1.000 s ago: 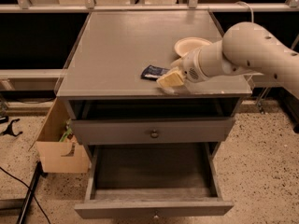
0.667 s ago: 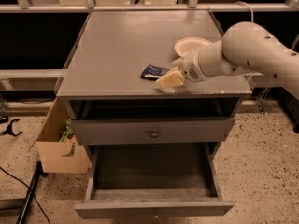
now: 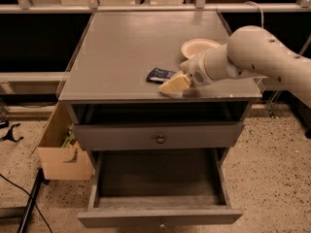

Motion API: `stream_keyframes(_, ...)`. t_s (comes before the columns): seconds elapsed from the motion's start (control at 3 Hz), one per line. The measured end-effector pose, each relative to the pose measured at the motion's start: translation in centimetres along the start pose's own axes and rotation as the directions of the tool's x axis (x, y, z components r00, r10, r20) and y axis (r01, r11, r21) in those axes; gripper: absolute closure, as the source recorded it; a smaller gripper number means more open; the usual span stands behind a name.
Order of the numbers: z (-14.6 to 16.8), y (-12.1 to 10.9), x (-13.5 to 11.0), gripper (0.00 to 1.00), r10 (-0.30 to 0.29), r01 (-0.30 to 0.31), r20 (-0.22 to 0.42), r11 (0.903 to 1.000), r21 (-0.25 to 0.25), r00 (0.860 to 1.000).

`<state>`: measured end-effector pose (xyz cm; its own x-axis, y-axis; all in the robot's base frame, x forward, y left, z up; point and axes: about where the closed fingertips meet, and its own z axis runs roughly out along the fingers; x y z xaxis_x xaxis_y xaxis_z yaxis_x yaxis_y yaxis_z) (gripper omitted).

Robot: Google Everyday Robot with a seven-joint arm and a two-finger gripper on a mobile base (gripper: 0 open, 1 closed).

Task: Place rxbar blueberry into middle drawer

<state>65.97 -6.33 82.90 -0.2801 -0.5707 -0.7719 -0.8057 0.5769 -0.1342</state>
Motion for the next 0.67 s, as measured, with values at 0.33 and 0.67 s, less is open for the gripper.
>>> stream_keyframes(0.33,0.34,-0.13,0.36,0.29,0.015,-0.015,-0.008,0.9999,-0.002,1.000)
stream_keyframes(0.67,0.30,-0.24,0.37,0.31,0.026,-0.026,-0.011,0.9997,-0.004,1.000)
